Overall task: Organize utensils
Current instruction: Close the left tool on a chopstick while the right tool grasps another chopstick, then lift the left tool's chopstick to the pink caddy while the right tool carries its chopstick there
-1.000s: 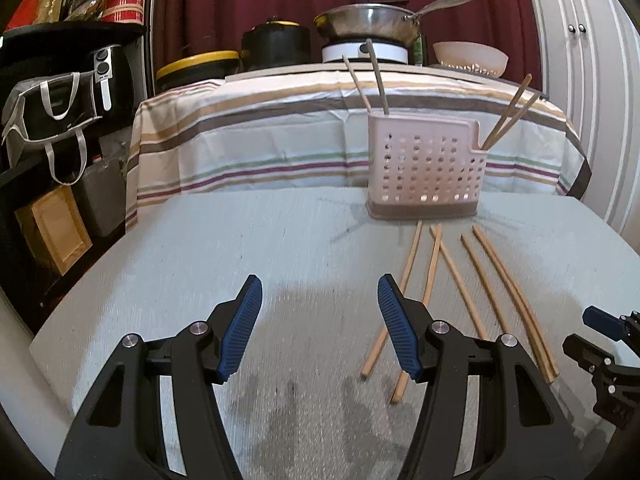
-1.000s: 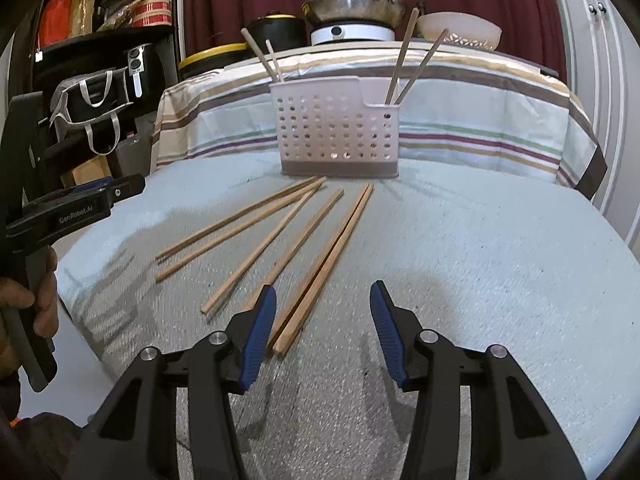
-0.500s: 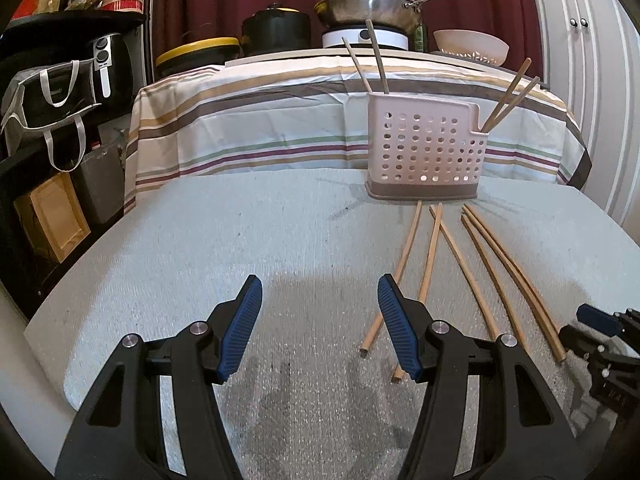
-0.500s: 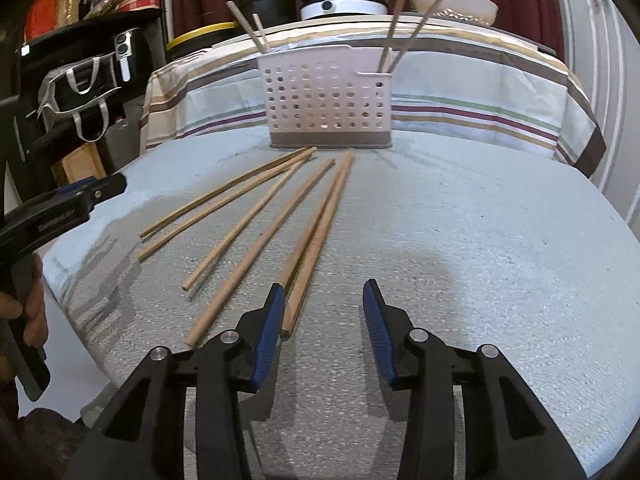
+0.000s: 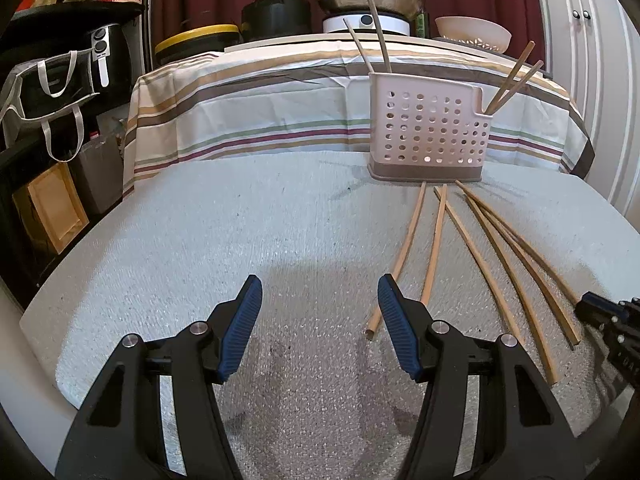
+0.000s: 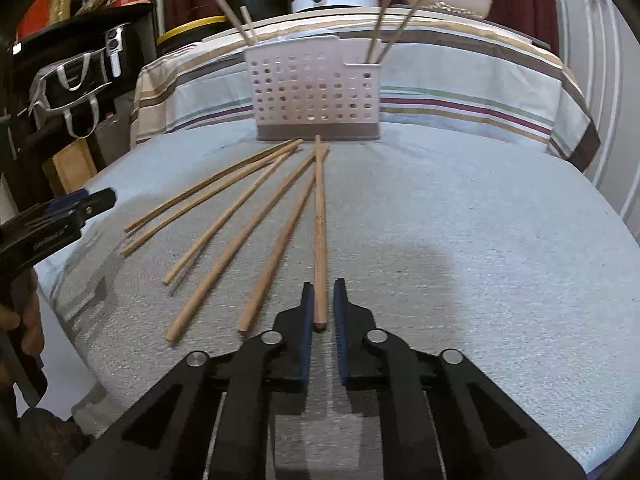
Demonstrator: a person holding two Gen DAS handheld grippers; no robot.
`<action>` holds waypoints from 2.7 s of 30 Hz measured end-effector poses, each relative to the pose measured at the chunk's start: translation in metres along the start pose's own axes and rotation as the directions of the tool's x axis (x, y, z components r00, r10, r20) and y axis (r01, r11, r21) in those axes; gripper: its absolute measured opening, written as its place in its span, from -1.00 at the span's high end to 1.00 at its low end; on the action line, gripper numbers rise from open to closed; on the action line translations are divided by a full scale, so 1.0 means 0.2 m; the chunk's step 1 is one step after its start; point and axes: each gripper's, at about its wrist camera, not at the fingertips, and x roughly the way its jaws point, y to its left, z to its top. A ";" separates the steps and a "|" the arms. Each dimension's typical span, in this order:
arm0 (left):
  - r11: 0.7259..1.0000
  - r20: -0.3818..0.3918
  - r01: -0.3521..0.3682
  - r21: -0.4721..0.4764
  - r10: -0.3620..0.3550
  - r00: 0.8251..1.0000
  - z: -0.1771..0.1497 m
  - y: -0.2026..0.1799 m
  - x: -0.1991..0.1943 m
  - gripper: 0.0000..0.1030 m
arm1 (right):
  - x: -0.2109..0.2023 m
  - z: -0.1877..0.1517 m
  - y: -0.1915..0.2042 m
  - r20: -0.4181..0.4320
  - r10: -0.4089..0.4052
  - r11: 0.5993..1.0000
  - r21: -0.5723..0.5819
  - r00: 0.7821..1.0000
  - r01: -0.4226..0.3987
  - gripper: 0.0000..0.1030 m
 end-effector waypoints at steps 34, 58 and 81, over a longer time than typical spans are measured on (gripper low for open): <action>0.984 -0.061 0.128 0.124 -0.121 0.991 -0.10 -0.11 0.12 0.56 | 0.00 -0.01 -0.15 0.044 -0.010 0.998 0.061 0.999 0.007 0.75; 0.972 -0.006 0.148 0.180 -0.150 0.989 -0.09 -0.15 0.07 0.86 | 0.00 -0.02 -0.14 0.063 0.024 0.998 0.058 0.998 -0.028 0.86; 0.986 0.184 0.142 0.089 -0.156 0.971 0.20 -0.03 -0.32 0.87 | -0.38 0.23 -0.11 0.289 -0.011 1.000 0.031 0.957 0.002 0.87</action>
